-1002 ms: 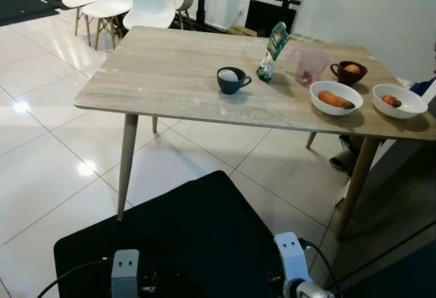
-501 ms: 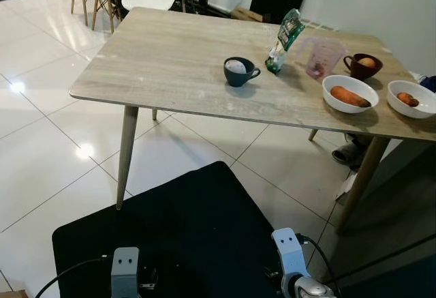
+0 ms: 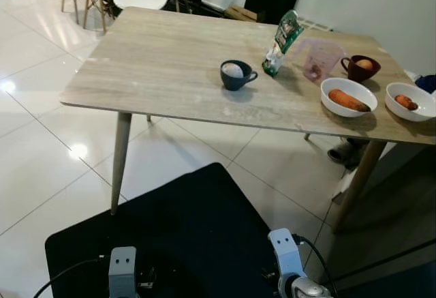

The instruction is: Restocking fridge

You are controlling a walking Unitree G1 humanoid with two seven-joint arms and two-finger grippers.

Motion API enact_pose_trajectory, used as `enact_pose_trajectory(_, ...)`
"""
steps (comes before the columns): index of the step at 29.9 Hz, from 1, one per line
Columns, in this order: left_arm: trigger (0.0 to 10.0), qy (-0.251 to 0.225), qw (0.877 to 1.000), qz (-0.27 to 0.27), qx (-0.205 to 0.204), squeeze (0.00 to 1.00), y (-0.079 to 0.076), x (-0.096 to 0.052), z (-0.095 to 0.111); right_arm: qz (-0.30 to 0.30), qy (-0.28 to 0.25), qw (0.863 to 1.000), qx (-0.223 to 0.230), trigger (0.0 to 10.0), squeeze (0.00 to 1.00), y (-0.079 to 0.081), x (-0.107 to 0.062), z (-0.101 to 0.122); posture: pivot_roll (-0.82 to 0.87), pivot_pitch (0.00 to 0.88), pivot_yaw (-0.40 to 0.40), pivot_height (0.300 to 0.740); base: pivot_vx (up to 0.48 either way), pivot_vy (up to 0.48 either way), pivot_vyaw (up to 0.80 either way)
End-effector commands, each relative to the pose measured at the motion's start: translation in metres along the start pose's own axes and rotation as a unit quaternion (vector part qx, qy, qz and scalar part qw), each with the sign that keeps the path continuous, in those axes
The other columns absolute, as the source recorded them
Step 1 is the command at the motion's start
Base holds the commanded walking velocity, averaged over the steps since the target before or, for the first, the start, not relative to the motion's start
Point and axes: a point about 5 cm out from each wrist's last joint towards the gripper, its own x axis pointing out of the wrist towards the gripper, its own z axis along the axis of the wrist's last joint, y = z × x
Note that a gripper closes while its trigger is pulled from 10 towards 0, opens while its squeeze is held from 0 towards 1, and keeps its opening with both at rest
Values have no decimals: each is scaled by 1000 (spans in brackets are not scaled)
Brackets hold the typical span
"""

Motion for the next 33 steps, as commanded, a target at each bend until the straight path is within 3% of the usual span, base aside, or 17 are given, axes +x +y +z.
enact_pose_trajectory(1,10000,12,1000,4,-2,0,3,-4,-7,4,2,1000,-5,10000,0,2,0,0,-49,91,-95,736,337,0,0)
enact_pose_trajectory(9,10000,12,1000,2,-1,0,3,-4,-8,6,4,1000,8,10000,0,2,0,-3,-50,91,-91,736,333,0,-400)
enact_pose_trajectory(26,10000,20,1000,-5,12,0,1,-5,-11,0,12,1000,2,10000,0,1,-1,-6,-52,92,-89,736,313,0,0)
enact_pose_trajectory(33,10000,21,1000,-6,18,0,0,-5,-10,-2,15,1000,2,10000,0,0,-2,-8,-53,92,-90,736,0,0,0)
